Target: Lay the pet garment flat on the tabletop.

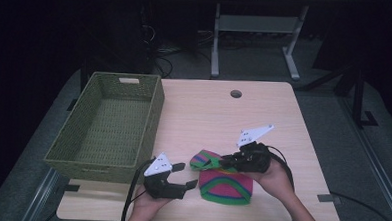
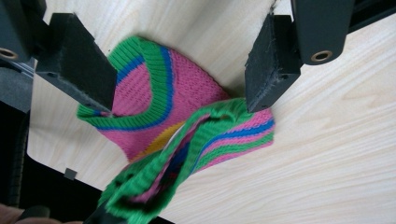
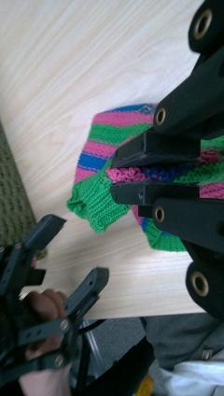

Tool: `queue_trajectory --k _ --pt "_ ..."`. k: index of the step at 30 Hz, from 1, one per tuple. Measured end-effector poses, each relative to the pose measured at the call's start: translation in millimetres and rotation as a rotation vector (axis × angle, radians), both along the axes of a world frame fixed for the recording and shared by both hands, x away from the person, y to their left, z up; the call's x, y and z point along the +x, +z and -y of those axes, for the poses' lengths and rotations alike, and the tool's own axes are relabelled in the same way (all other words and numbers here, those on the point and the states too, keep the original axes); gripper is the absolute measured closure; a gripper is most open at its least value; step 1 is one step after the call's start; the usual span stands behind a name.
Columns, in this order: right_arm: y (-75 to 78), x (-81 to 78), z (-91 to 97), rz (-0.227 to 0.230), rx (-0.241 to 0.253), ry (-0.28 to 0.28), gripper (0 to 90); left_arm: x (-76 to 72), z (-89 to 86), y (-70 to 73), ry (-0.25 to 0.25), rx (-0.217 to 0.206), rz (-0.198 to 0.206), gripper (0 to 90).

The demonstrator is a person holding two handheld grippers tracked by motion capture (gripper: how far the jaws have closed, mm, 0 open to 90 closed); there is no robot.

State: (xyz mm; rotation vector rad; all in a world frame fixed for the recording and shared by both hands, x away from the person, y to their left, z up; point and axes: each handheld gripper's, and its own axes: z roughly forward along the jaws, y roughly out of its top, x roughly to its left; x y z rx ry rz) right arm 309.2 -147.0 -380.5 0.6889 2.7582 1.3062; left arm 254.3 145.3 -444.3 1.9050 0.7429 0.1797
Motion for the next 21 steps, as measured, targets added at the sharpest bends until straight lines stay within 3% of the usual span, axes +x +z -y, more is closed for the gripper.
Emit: queue_trajectory --k 3,9,15,21 --pt "6.3 2.7 3.8 0.000 0.018 0.008 80.9 7.2 1.1 -0.5 0.005 -0.007 -0.015 25.0" --pt "19.7 6.7 9.7 0.014 0.038 0.016 81.2 21.0 6.8 -5.0 0.024 0.020 -0.033 24.8" --pt "29.7 6.1 13.6 0.028 0.051 0.025 81.2 28.8 19.7 -10.6 0.023 0.066 -0.012 23.3" --pt "33.4 6.1 18.5 0.032 0.068 0.032 81.2 37.2 22.7 -10.3 0.040 0.047 0.013 29.7"
